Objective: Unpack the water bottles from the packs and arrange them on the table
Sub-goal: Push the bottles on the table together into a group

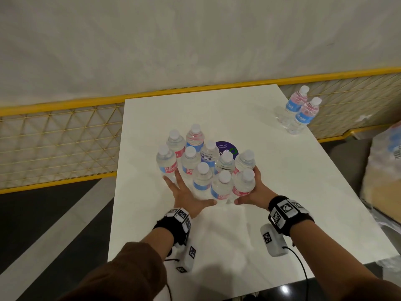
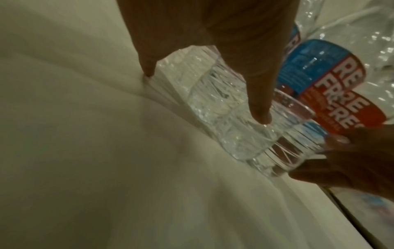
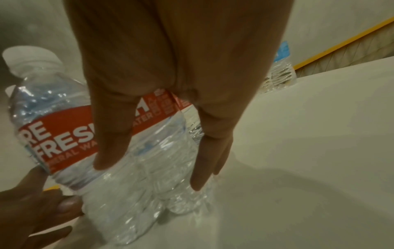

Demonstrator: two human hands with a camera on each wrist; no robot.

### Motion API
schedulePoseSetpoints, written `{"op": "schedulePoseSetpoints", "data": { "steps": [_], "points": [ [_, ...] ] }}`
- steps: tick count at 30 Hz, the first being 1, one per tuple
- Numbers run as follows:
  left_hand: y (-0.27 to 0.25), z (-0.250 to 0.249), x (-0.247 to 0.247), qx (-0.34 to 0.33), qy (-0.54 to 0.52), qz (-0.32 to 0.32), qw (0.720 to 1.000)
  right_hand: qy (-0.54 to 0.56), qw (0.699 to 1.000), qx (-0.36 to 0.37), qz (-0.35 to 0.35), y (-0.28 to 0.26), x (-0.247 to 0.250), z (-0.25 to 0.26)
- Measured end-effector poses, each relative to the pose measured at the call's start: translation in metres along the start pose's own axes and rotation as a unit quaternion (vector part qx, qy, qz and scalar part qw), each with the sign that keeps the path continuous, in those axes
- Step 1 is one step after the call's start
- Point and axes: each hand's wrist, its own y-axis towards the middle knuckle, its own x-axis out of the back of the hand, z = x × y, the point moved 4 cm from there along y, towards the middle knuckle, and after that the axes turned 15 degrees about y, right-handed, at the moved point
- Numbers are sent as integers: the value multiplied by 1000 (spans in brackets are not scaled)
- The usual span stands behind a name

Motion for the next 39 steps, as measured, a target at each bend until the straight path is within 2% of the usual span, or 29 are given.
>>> {"op": "schedulePoseSetpoints", "data": {
  "steps": [5, 10, 16, 20, 24, 27, 30, 32, 35, 39],
  "points": [
    [30, 16, 22, 1, -14, 12, 1000, 21, 1000, 12, -8, 4, -13, 1],
    [51, 15, 35, -48, 26, 22, 998, 64, 996, 45, -31, 9, -33, 2],
    [82, 27, 42, -21, 36, 1, 999, 113, 987, 95, -65, 18, -53, -7],
    [103, 33, 48, -30, 47, 2, 998, 131, 981, 117, -86, 23, -67, -6],
    [103, 40, 49, -22, 41, 12, 999, 139, 978, 123, -97, 29, -78, -5],
    [91, 49, 37, -48, 69, 53, 995, 106, 986, 106, -80, 29, -77, -5],
    [71, 46, 25, -101, 148, 148, 973, 80, 994, 70, -34, 31, -71, -6],
    [61, 39, 19, -132, 162, 175, 962, 73, 996, 51, -18, 34, -68, -6],
    [58, 27, 16, -175, 50, 102, 978, 55, 997, 59, -21, 40, -67, -4],
    [62, 34, 18, -119, -89, 6, 989, 51, 998, 36, -18, 47, -69, -4]
  ]
}}
